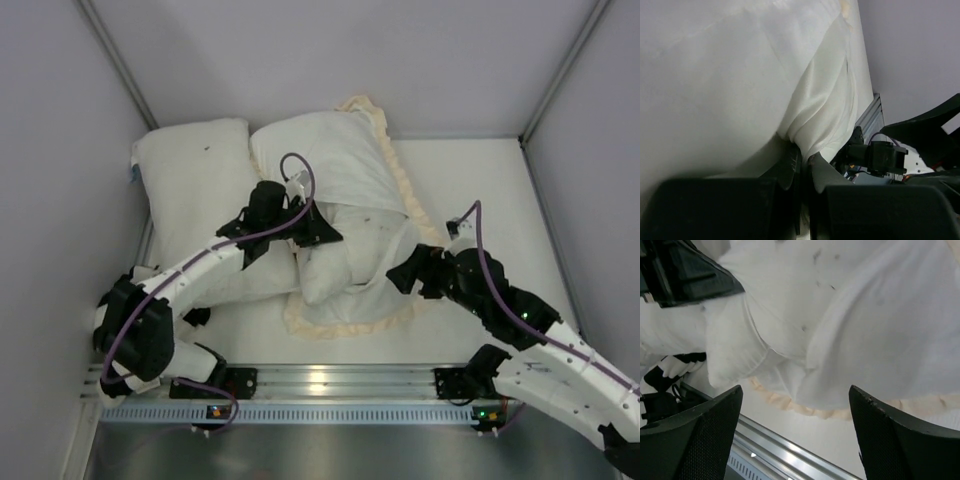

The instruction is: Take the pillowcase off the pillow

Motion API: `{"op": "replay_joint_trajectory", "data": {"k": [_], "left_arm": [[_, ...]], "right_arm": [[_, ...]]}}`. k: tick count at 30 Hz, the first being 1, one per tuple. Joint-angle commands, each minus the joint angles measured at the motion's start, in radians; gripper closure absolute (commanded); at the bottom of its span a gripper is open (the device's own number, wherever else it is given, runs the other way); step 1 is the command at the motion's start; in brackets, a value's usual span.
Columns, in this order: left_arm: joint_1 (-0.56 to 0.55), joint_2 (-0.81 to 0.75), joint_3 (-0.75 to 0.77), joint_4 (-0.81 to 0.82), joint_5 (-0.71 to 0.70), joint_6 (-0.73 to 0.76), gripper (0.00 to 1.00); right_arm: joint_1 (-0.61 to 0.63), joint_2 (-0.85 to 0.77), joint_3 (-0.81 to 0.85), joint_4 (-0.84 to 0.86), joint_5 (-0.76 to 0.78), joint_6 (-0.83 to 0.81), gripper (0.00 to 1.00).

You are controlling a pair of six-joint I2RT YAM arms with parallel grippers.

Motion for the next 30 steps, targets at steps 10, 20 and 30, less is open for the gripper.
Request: {"op": "replay_joint_trajectory", "data": {"k": [10, 20, 30], "left_arm": [[-0.125, -0.013, -0.058, 0.132, -0.041, -0.005, 1.0], [-0.125, -0.154, -0.103, 0.06, -0.069, 0.017, 1.0], [-0.123, -0.288, -0.083, -0.084, -0.13, 0.066, 1.0]], "right_arm": [[0.019, 0.393, 0.209, -0.049, 0.243, 0.033, 0.24], [0.016, 0.419, 0.163, -0.056, 0.36, 0.042, 0.39], [0.016, 0.453, 0.091, -0.046, 0.374, 0.092, 0.72]]}}
